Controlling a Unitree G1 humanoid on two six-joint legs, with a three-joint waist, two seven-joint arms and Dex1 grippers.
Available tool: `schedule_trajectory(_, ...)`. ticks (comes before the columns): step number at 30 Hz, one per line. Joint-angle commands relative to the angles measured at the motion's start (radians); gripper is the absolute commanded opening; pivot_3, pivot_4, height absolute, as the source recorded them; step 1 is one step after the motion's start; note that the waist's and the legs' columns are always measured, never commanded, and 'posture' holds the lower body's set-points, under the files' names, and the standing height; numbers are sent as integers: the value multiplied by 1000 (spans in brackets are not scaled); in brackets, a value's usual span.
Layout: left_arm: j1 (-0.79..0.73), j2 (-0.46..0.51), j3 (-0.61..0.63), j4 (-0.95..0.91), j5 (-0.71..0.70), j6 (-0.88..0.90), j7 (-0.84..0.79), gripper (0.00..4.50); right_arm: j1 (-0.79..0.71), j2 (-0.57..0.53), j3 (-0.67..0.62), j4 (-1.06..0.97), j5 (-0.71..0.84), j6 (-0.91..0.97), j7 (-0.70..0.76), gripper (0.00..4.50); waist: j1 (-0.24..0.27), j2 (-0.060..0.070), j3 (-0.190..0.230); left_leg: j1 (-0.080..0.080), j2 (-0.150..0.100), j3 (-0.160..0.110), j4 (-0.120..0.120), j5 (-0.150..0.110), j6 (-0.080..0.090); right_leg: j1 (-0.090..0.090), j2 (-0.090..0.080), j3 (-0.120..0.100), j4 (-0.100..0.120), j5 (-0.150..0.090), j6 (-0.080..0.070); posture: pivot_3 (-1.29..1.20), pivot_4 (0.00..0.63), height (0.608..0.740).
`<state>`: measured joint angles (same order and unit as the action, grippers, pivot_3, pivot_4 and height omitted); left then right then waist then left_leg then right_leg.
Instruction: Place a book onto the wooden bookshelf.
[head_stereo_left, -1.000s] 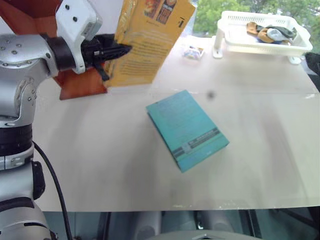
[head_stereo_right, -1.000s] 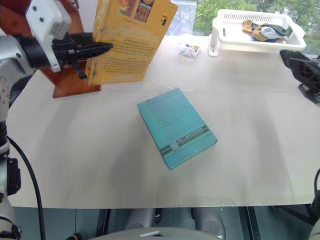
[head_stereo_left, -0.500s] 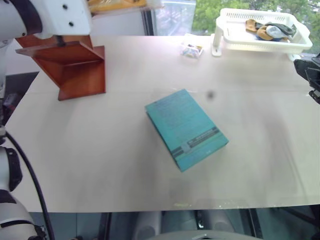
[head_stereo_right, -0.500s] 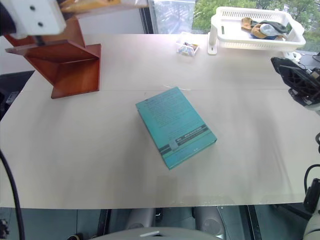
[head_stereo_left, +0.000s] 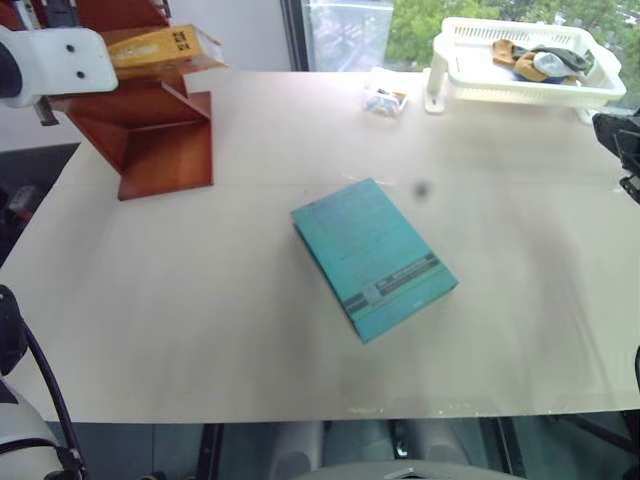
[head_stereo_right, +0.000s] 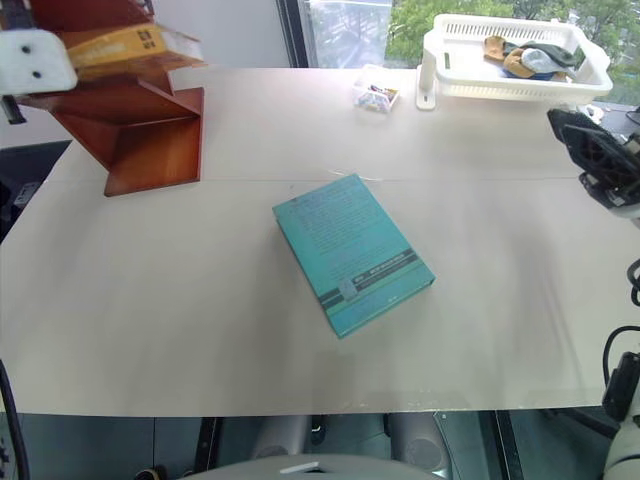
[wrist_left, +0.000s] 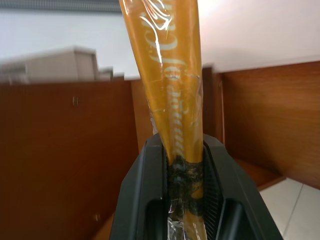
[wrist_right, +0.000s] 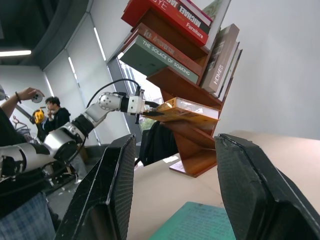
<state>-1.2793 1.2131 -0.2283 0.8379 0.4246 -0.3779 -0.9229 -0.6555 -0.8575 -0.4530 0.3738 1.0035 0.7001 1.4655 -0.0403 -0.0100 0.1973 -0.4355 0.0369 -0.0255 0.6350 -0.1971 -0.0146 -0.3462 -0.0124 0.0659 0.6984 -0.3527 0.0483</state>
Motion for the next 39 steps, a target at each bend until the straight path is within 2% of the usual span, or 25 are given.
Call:
schedule_trajectory(1,-40,15,-20,88,60,-37,28,364,-12,-21,-46,-7,2,-20,16,2551,-1,0,0,0,0,0,0,0,0,0,0,0,0,0,0,0,150,740)
schedule_trajectory(4,-61,14,-27,132,86,-44,59,364,-2,-22,-57,-10,0,-23,14,2551,-6,0,0,0,0,1,0,0,0,0,0,0,0,0,0,0,150,740)
schedule_trajectory(6,-74,13,-35,155,101,-37,58,1491,-2,-19,-62,-13,-2,-24,9,2551,-9,0,0,0,0,1,0,0,0,-2,0,2,2,0,0,0,150,740)
schedule_trajectory(7,-79,14,-41,164,109,-34,56,1761,-2,-17,-64,-15,-3,-23,8,2551,-9,0,0,0,0,2,0,0,0,-2,0,2,2,0,0,0,150,740)
schedule_trajectory(11,-79,27,-57,198,145,-15,67,3683,0,-13,-69,-18,-9,-26,4,2551,-8,0,0,-1,0,2,0,0,0,-5,0,2,5,0,0,0,150,740)
schedule_trajectory(24,-90,87,-22,183,172,-54,156,3683,-2,-6,-72,-14,-18,-32,-5,2551,-4,0,0,-3,0,4,6,0,0,-10,0,5,15,0,0,0,150,740)
schedule_trajectory(29,-68,130,-4,139,154,-45,123,3683,-2,-6,-70,-14,-18,-33,-11,2551,-5,0,0,-6,0,3,8,0,0,-12,0,4,15,0,0,0,150,740)
schedule_trajectory(31,-44,133,30,107,95,-39,82,3683,-2,-8,-69,-13,-19,-32,-10,2551,-4,0,0,-11,1,2,10,0,0,-17,1,3,17,0,0,0,150,740)
schedule_trajectory(34,40,81,167,-6,-140,60,-61,3683,0,-9,-69,-12,-21,-31,-9,2551,-1,1,0,-15,1,2,12,1,0,-19,1,2,18,0,0,0,150,740)
schedule_trajectory(39,426,47,403,-433,-459,400,-217,3683,34,-10,-88,-30,-10,-12,-28,2551,-2,2,-1,-15,2,1,15,1,1,-19,-2,2,21,0,0,0,150,740)
